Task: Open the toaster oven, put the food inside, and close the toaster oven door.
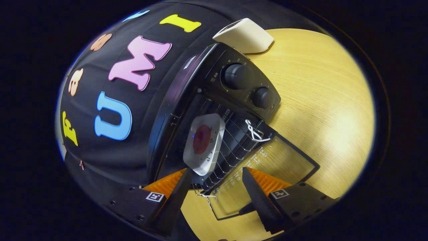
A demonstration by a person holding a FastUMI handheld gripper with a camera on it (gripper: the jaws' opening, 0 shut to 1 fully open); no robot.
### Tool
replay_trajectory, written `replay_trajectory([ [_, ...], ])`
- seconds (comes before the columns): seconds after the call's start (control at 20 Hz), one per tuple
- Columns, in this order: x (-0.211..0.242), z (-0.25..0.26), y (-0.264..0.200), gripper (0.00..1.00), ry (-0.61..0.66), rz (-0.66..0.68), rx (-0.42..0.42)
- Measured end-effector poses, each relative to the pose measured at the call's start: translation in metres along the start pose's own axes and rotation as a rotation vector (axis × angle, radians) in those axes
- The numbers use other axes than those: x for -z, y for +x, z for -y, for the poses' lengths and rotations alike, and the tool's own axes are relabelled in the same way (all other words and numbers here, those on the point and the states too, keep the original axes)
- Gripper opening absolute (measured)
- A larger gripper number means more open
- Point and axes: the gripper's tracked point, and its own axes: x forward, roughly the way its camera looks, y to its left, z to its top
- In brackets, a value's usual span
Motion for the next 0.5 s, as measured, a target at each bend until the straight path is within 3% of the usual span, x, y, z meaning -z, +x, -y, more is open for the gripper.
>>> replay_trajectory([
  [0.3, 0.045, 0.029, -0.039, 0.98, -0.374, -0.116, 0.044],
  [0.5, 0.066, 0.089, -0.062, 0.99, -0.726, -0.197, 0.219],
])
